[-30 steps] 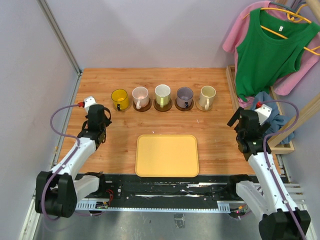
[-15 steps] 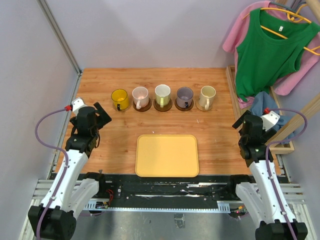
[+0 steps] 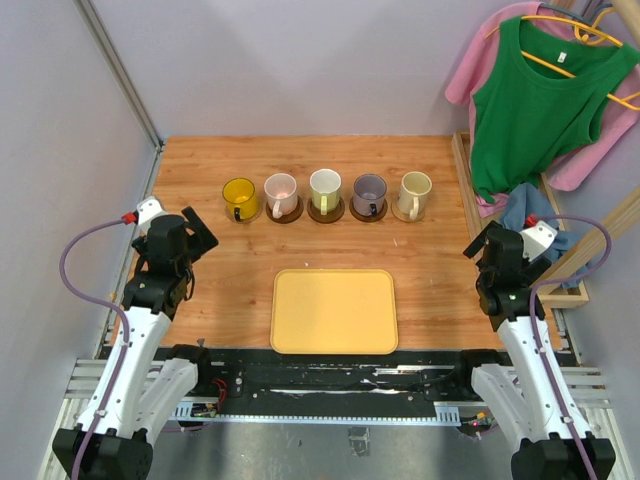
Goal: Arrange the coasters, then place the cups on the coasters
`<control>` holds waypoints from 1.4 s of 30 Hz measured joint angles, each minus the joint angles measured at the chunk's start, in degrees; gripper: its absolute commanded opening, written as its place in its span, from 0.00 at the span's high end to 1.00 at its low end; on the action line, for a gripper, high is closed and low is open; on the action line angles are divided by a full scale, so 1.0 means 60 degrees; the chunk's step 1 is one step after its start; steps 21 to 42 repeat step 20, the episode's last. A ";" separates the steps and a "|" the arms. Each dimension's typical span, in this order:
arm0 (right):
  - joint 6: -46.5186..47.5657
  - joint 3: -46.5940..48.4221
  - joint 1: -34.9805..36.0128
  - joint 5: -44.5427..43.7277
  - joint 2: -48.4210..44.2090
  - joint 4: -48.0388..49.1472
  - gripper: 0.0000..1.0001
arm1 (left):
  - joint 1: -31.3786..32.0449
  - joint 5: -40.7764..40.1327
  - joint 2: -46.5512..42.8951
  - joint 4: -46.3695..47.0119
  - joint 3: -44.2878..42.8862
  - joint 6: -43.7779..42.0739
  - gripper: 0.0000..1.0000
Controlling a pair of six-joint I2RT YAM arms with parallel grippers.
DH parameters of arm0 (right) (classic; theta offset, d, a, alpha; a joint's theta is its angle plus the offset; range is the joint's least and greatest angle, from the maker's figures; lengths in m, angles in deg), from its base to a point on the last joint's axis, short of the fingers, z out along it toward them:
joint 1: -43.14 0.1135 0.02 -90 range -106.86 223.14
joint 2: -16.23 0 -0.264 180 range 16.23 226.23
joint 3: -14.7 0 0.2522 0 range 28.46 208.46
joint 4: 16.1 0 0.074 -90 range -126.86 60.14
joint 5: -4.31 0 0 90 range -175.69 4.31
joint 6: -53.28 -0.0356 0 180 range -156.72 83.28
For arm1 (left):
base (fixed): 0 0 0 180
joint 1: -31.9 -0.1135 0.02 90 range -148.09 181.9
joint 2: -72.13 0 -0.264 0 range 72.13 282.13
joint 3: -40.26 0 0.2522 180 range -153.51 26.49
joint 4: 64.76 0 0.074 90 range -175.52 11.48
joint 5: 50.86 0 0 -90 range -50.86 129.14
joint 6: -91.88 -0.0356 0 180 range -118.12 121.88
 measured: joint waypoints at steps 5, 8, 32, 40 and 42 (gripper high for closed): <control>0.0000 0.0000 0.0000 0.0080 0.0142 -0.0011 0.02 | 0.0000 -0.0113 0.0015 -0.0055 0.0062 0.0058 0.00; 0.0000 0.0000 0.0000 0.0157 0.0186 -0.0015 0.02 | 0.0000 -0.0124 0.0007 -0.0062 0.0164 0.0066 0.00; 0.0000 0.0000 0.0000 0.0222 0.0193 -0.0036 0.02 | 0.0000 -0.0098 -0.0280 -0.0047 0.0415 0.0062 0.00; 0.0000 0.0000 0.0000 0.0222 0.0193 -0.0036 0.02 | 0.0000 -0.0098 -0.0280 -0.0047 0.0415 0.0062 0.00; 0.0000 0.0000 0.0000 0.0222 0.0193 -0.0036 0.02 | 0.0000 -0.0098 -0.0280 -0.0047 0.0415 0.0062 0.00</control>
